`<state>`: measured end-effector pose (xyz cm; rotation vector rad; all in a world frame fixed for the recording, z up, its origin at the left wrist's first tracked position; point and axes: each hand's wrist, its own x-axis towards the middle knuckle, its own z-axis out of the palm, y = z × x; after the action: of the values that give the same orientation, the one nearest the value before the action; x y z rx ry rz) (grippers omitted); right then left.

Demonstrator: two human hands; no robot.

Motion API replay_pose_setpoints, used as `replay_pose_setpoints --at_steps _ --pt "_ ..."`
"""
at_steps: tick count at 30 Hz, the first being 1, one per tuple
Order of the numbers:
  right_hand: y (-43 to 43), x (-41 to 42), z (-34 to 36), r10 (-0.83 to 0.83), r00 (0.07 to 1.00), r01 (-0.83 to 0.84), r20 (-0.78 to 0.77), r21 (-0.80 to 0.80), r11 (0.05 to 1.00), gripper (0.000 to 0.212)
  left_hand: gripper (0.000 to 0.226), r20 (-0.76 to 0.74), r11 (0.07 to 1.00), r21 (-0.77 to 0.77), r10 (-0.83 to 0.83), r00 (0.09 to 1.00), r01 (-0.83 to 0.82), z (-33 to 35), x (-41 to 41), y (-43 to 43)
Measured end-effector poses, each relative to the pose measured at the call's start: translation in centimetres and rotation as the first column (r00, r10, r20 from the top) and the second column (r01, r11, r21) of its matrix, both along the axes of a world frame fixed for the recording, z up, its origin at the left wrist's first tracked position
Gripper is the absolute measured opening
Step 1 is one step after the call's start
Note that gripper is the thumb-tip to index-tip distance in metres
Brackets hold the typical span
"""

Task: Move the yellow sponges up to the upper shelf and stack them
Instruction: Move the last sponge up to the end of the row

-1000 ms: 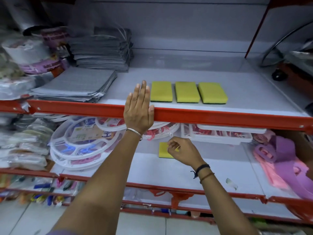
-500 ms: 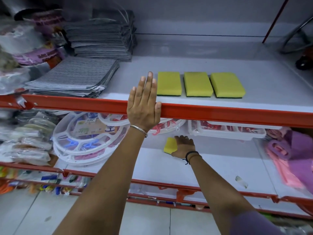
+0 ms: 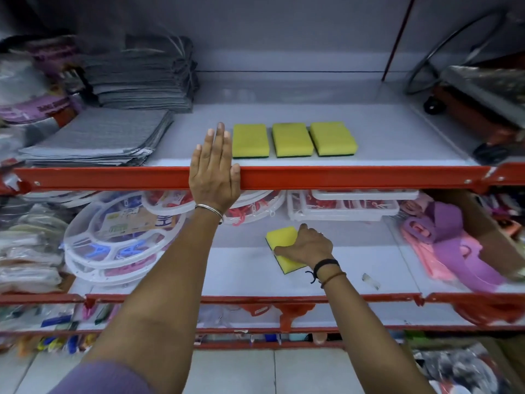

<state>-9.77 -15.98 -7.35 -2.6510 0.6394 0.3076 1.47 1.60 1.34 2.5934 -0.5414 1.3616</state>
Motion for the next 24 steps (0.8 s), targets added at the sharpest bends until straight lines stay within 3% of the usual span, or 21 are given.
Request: replay_pose_setpoints --at_steps 6,12,16,20,24 --pt "-1.9 -4.5 9.3 0.004 0.988 0.004 0.156 -0.049 0.999 0.074 0.057 -0.180 1.000 -0.022 -0.022 0.983 0.018 0.9 -1.6 0.1" --pt "-4.9 -5.8 18.5 -0.033 0.925 0.093 0.380 -0.141 0.986 0.084 0.060 -0.297 0.996 -0.091 -0.030 0.954 0.003 1.2 -3.0 -0.2" --pt "-8.0 -3.4 22.1 -0.205 0.815 0.287 0.541 -0.070 0.955 0.085 0.061 -0.327 0.995 -0.101 -0.030 0.944 -0.003 1.3 -3.7 -0.2" --pt "-11.1 -0.1 22.7 -0.339 0.794 0.401 0.505 -0.016 0.916 0.088 0.060 -0.329 0.997 -0.078 -0.037 0.944 0.012 1.2 -3.6 0.1" --pt "-12.9 2.7 21.2 -0.386 0.796 0.474 0.467 -0.084 0.876 0.085 0.059 -0.307 0.997 -0.080 -0.043 0.951 0.019 1.1 -3.2 0.1"
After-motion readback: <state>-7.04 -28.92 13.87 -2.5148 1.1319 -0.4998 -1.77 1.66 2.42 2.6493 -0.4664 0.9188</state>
